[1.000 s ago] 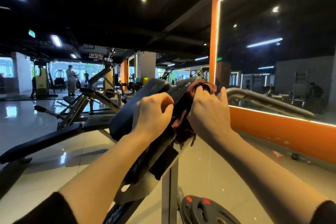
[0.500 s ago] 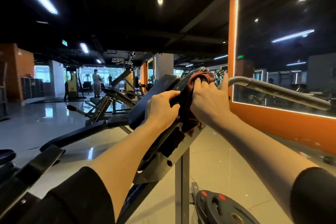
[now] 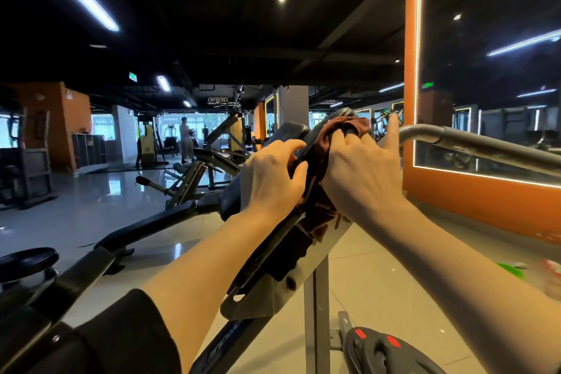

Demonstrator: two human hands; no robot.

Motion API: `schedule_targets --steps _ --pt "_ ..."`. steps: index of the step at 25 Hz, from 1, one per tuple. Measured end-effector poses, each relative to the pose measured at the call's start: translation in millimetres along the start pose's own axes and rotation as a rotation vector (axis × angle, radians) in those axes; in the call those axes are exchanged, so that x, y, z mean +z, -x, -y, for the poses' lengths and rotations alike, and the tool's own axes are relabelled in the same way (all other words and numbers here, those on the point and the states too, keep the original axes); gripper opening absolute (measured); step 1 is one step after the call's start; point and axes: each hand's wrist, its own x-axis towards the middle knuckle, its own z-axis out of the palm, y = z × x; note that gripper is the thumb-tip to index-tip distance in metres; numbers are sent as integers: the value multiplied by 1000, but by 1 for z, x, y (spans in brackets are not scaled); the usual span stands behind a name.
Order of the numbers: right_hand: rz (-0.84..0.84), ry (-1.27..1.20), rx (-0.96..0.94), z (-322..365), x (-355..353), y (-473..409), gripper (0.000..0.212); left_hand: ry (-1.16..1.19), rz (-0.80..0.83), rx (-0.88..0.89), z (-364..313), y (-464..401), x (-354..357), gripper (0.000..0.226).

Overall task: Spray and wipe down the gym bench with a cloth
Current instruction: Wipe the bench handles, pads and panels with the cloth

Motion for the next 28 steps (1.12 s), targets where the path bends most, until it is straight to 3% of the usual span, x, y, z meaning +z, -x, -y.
schedule_targets --steps 3,6,9,12,14,16,18,21,25,28 --pt "12 -46 84 7 -7 -3 21 0 48 -32 -5 10 1 43" --pt "-80 2 -29 14 -3 8 20 39 69 -40 -8 16 -7 55" --pt "-90 -161 -45 5 -6 7 18 56 104 103 -15 22 -4 59" --pt "-152 -332 -136 -12 -3 1 20 153 124 101 -28 17 12 53" --pt "-128 -597 -172 -34 0 -1 28 111 78 101 -31 13 19 48" --pt "-259 -742 -184 -58 6 0 25 56 49 99 -31 3 20 42" --pt "-466 -732 -203 -72 12 6 20 -2 34 101 -37 -10 19 34" --pt "-587 -734 -228 -75 27 12 21 -143 -8 245 -48 -22 20 25" --pt "-522 -636 -335 -82 39 4 32 -279 218 464 -38 -22 12 48" --pt "-483 -631 -451 -87 46 -3 41 -470 308 621 -38 -39 2 42"
